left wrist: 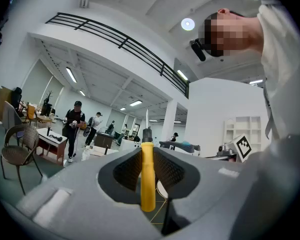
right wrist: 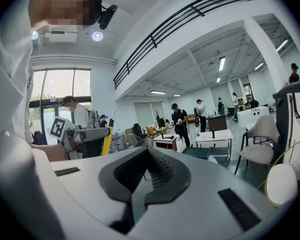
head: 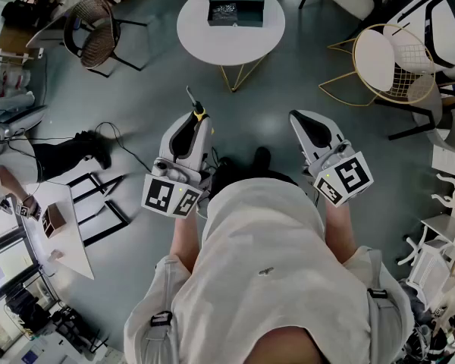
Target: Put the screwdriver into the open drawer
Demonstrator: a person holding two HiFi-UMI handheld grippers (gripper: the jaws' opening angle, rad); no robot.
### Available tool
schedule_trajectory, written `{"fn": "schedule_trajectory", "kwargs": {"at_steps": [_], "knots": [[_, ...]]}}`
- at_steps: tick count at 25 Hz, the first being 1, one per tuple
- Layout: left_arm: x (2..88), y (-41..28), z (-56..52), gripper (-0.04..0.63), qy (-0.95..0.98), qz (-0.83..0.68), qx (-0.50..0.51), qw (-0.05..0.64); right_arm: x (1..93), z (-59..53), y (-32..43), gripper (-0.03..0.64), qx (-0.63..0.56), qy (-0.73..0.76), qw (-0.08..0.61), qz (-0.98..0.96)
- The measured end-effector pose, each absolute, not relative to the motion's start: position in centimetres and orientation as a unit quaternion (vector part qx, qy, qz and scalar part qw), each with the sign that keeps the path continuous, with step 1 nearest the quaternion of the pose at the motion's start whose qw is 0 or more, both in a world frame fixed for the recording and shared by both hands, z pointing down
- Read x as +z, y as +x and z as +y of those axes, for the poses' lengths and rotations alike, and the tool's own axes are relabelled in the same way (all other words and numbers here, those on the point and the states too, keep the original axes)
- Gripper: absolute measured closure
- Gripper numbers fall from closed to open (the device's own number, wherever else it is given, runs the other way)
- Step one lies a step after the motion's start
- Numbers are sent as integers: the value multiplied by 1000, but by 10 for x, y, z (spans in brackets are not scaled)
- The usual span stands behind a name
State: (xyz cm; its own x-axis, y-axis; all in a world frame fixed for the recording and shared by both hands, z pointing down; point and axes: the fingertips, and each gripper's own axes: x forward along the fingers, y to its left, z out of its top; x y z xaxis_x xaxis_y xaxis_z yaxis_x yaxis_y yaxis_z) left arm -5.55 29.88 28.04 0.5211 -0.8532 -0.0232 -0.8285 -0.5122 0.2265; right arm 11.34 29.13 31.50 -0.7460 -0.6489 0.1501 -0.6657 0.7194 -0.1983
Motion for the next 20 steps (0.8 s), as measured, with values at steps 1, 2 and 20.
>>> {"fn": "schedule_trajectory", "kwargs": {"at_steps": [1, 2, 20], "knots": [[279, -52, 299, 515, 868, -482, -67, 95, 314, 290, 115, 612, 120, 356, 35, -926], [278, -50, 299, 515, 870, -479, -68, 97, 313, 290, 117, 612, 119, 356, 35, -926], [277, -38, 304, 515, 871, -475, -64, 104, 313, 289, 131, 611, 138, 368, 11, -919]]}}
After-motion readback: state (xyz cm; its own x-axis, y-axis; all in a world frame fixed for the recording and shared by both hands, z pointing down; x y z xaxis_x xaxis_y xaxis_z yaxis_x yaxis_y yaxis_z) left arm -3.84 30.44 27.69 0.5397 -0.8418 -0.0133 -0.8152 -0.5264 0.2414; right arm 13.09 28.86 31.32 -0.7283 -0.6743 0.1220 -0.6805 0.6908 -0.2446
